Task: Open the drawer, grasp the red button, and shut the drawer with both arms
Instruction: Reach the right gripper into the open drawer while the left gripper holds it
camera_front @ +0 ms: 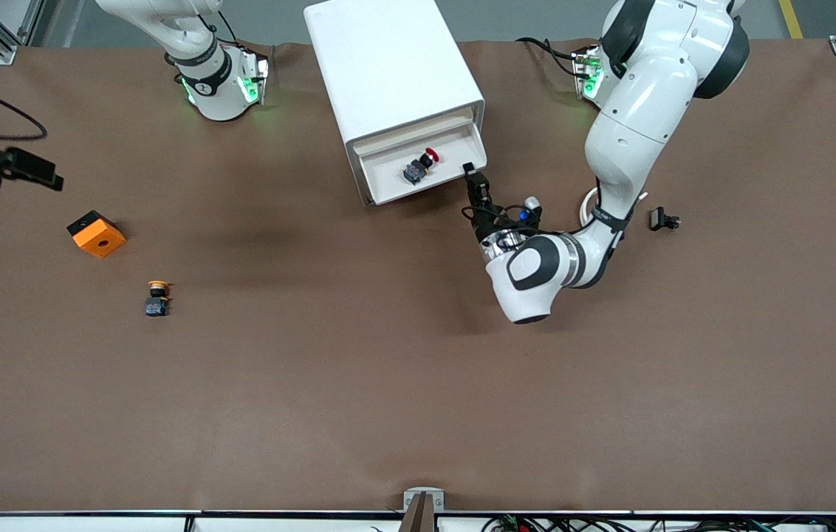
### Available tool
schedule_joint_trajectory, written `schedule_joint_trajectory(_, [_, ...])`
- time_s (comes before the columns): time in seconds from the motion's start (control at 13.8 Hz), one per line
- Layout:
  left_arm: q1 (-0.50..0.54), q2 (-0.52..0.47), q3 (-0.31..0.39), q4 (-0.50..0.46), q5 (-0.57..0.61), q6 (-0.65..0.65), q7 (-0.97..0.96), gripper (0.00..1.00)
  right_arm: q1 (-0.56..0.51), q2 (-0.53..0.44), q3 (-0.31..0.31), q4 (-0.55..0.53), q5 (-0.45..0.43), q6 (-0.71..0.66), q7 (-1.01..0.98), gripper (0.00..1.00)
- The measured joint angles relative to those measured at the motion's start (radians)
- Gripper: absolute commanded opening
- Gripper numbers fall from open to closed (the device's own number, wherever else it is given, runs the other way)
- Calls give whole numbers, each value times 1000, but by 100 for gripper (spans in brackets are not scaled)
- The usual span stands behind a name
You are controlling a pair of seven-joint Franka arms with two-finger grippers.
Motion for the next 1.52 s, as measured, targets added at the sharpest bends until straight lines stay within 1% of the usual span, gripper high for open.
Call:
schedule_joint_trajectory(0.22, [16,7,0,10,-1,3,-1,0,1,27,0,10,-1,-2,-1,100])
schedule_joint_trajectory(0.58, [69,28,0,40,-5,13,-12,0,29,34,0,12,-7,-5,3,100])
schedule_joint_trajectory(0.72, [81,31,0,50,-5,17,-23,0,55,34,1,12,-6,-6,54,100])
schedule_joint_trajectory(0.87, [86,32,0,55,-5,17,-29,0,124,34,4,12,15,-8,243,100])
schedule_joint_trajectory(1.09, [93,32,0,65,-5,17,-38,0,295,34,13,16,73,0,562,100])
schedule_joint_trajectory(1.23, [105,32,0,78,-5,17,-51,4,395,35,15,17,105,23,730,100])
schedule_joint_trajectory(1.38, [111,32,0,88,-5,17,-57,5,489,41,15,16,113,61,880,100])
schedule_joint_trajectory(1.45, [111,32,0,88,-5,17,-57,9,532,46,15,15,115,87,949,100])
schedule_joint_trajectory(1.52, [111,32,0,88,-6,17,-57,22,573,53,15,10,116,118,1010,100])
